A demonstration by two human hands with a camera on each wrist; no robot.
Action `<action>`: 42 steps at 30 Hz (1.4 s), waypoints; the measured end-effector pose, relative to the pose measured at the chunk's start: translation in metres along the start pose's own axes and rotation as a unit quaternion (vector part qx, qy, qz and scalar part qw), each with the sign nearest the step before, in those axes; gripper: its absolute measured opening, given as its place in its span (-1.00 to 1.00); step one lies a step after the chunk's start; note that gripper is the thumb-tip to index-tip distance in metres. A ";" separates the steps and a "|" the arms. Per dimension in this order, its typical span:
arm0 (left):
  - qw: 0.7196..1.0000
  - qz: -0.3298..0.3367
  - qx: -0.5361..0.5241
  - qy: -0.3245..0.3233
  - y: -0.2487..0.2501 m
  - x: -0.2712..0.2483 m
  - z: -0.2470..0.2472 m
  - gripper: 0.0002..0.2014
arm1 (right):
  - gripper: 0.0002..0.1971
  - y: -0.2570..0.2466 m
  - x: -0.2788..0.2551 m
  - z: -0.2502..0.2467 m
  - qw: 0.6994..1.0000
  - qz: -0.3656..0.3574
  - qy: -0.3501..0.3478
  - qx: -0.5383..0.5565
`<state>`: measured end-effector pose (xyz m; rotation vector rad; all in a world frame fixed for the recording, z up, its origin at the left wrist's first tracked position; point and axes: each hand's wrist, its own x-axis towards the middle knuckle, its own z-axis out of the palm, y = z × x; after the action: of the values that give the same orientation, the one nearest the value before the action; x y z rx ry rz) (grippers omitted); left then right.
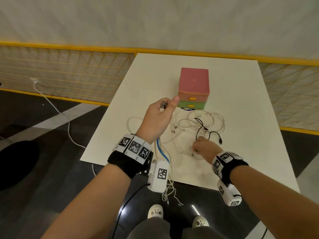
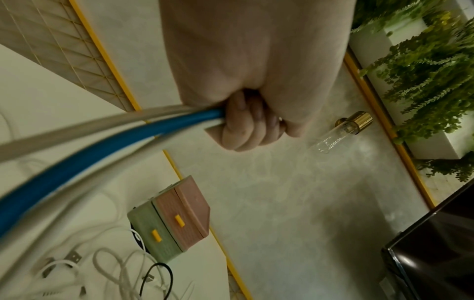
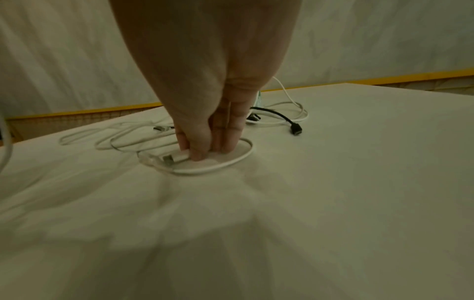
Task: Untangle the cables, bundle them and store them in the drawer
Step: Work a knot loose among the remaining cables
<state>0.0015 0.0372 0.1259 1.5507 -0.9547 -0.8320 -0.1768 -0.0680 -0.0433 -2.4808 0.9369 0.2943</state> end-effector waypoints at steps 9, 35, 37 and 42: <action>0.999 -0.009 -0.017 0.026 -0.012 0.007 0.010 -0.68 | -0.85 -0.034 -0.019 -0.049 0.960 0.009 0.171 0.224; 0.954 0.064 -0.262 0.127 0.053 0.043 -0.008 -0.56 | -0.78 -0.002 -0.036 -0.079 0.951 0.012 0.126 0.282; 0.965 0.068 -0.229 0.106 0.057 0.042 -0.013 -0.60 | -0.79 -0.004 -0.034 -0.099 0.937 0.023 0.167 0.306; 0.994 0.103 0.021 0.025 0.044 0.035 0.011 -0.89 | -0.78 -0.049 -0.033 -0.167 0.910 -0.048 0.265 0.314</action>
<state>0.0009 -0.0033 0.1665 1.4738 -1.0811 -0.6292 -0.1631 -0.1000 0.1303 -1.9967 0.9147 -0.6554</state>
